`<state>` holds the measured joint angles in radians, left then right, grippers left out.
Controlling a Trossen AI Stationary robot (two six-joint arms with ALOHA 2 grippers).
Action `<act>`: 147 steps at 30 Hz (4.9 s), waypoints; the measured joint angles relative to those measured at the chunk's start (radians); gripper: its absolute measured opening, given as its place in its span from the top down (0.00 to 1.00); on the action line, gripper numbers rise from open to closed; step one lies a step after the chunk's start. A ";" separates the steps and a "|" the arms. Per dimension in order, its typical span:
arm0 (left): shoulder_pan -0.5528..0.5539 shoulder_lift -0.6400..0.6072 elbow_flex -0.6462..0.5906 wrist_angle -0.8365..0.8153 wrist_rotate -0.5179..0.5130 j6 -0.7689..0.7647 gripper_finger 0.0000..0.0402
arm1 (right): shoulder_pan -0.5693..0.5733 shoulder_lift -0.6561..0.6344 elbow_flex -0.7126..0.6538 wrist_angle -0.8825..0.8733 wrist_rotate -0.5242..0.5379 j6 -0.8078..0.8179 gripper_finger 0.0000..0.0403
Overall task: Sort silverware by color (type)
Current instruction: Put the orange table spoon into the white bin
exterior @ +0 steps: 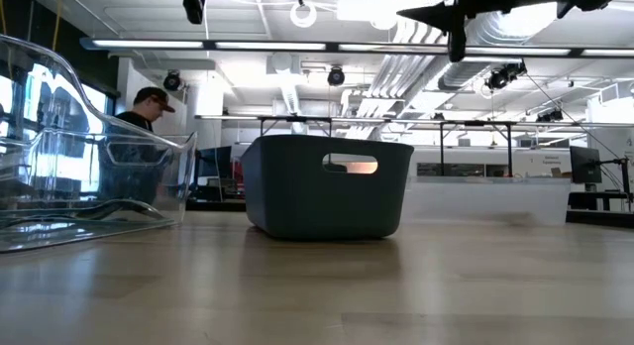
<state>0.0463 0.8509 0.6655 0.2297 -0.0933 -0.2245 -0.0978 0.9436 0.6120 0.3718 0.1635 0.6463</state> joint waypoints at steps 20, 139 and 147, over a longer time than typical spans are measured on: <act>0.000 0.000 0.000 0.001 -0.021 0.000 1.00 | 0.074 0.262 0.428 -0.894 -0.439 0.210 0.73; 0.000 0.000 0.000 0.002 -0.052 0.043 1.00 | 0.490 0.725 0.134 -0.633 -0.833 0.544 1.00; 0.000 0.000 0.000 0.002 -0.052 0.043 1.00 | 0.502 0.508 0.187 -0.676 -0.739 0.356 1.00</act>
<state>0.0465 0.8509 0.6655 0.2314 -0.1452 -0.1818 0.4043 1.4520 0.7988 -0.3045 -0.5754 1.0024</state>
